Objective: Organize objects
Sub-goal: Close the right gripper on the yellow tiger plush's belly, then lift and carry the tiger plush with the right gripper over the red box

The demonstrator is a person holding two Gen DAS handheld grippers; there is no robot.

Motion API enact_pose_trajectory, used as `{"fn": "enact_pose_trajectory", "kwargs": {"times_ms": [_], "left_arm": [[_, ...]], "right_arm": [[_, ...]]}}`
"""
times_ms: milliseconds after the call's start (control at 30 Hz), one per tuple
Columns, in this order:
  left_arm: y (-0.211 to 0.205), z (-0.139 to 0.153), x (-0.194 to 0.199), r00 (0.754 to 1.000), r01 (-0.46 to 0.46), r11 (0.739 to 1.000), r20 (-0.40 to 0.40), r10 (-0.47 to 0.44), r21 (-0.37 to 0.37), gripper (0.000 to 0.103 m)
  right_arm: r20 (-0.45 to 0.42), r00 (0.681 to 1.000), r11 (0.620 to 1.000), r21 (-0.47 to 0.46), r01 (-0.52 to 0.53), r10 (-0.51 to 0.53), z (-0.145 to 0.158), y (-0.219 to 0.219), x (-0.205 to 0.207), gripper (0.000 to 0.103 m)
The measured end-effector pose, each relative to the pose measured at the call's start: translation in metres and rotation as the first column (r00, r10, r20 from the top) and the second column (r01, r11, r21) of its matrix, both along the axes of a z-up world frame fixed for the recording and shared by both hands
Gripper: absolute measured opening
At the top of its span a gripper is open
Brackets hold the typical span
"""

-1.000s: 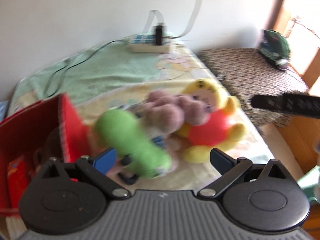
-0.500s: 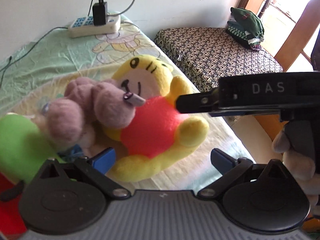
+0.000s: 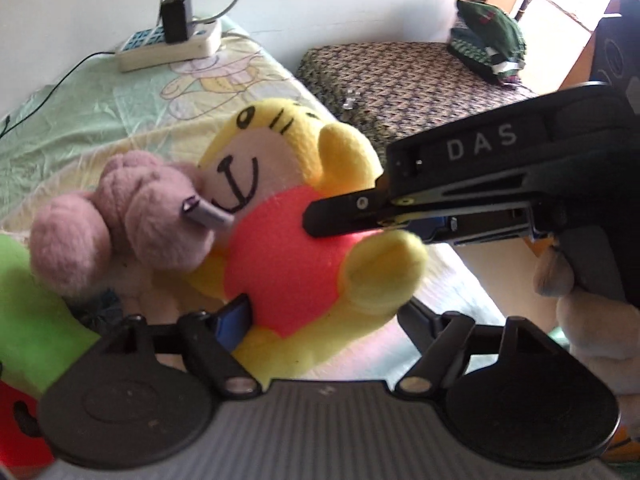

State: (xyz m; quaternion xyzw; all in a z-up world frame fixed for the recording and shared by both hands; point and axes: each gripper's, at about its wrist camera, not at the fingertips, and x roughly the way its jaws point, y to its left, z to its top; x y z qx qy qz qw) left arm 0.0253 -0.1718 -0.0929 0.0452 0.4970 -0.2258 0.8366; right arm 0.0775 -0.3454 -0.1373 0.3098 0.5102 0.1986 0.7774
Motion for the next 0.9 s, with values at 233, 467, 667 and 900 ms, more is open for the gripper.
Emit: {"fn": "enact_pose_trajectory", "kwargs": {"times_ms": [233,467,667,900], "left_arm": [[-0.016,0.007,-0.045,0.982,0.179,0.983,-0.044,-0.181,-0.048,0.072],[-0.020,0.024,-0.076,0.952,0.305,0.946,0.002,-0.307,-0.106,0.071],[0.008,0.055,-0.094,0.942,0.326,0.939,0.126,-0.312,-0.113,0.071],[0.089,0.101,-0.104,0.940,0.255,0.960,0.263,-0.218,-0.116,0.071]], "right_arm": [[-0.030,0.999,0.992,-0.128,0.021,-0.025,0.019,-0.016,-0.050,0.030],[-0.004,0.991,0.978,-0.164,0.128,-0.130,0.042,-0.026,-0.101,0.029],[0.103,0.986,0.977,-0.157,0.143,-0.128,0.076,-0.005,-0.120,0.029],[0.272,0.961,0.991,-0.103,0.087,-0.056,0.117,0.066,-0.129,0.029]]}}
